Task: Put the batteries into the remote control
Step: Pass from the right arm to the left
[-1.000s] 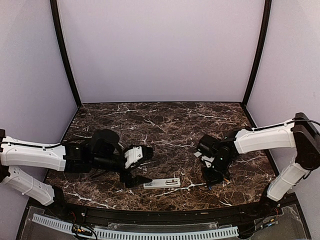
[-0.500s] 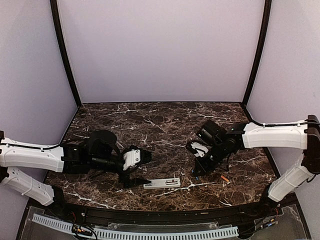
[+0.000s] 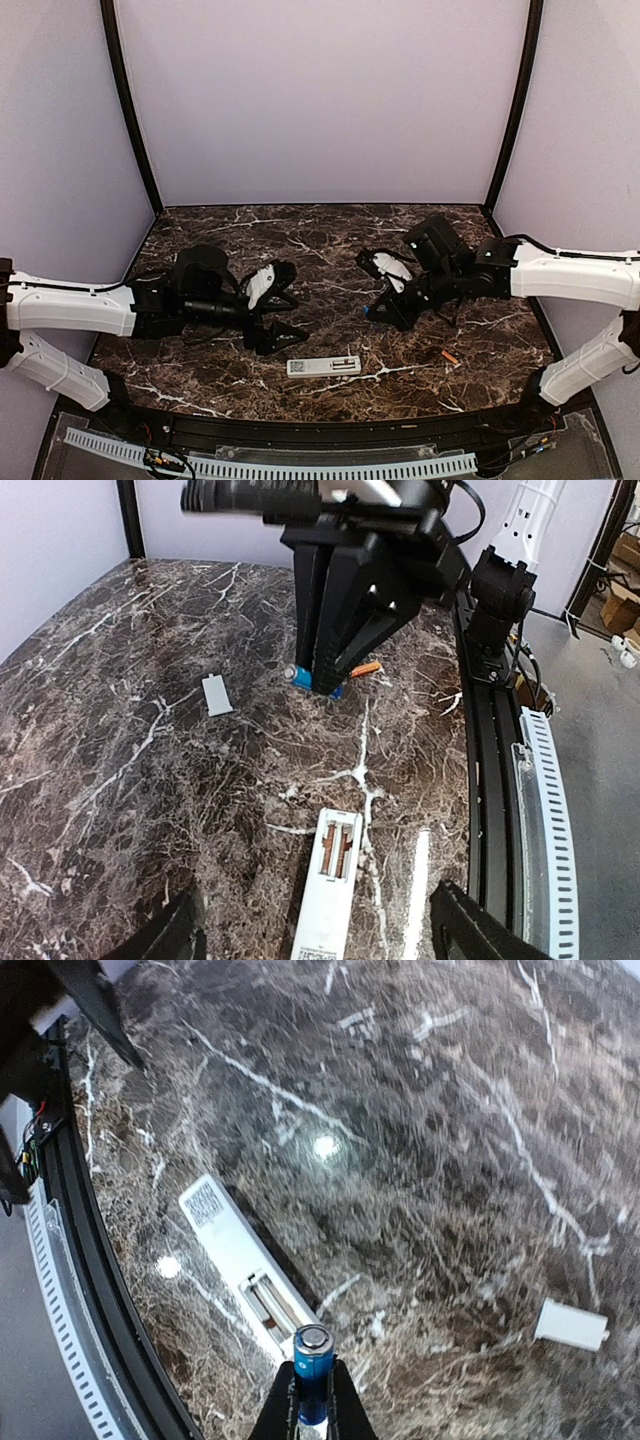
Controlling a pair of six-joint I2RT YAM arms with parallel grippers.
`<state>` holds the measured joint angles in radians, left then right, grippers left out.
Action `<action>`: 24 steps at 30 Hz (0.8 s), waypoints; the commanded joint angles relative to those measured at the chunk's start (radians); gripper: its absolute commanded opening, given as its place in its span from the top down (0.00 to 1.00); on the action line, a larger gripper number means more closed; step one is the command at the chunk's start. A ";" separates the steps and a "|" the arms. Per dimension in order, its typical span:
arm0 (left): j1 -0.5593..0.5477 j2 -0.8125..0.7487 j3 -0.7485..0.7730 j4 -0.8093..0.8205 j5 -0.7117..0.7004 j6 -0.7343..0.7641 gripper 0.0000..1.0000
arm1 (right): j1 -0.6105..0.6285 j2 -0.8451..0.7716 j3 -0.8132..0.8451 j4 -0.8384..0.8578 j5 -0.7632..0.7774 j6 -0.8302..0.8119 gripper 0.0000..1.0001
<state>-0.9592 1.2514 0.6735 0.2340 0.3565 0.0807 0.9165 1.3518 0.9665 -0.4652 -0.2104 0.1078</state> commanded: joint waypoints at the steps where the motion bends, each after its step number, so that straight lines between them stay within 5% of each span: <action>1: 0.003 0.081 0.083 0.000 0.017 -0.140 0.28 | 0.039 -0.065 -0.031 0.201 0.041 -0.135 1.00; 17: 0.003 0.224 0.156 0.231 0.022 -0.262 0.24 | 0.074 -0.039 -0.098 0.519 0.028 -0.336 1.00; 21: 0.007 0.239 0.163 0.316 0.026 -0.356 0.33 | 0.082 -0.021 -0.097 0.543 0.028 -0.331 1.00; 24: 0.012 0.237 0.163 0.333 0.032 -0.385 0.48 | 0.091 -0.019 -0.099 0.544 0.037 -0.328 1.00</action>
<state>-0.9569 1.4994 0.8036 0.4835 0.3733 -0.2249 0.9871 1.3266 0.8692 0.0177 -0.1822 -0.2092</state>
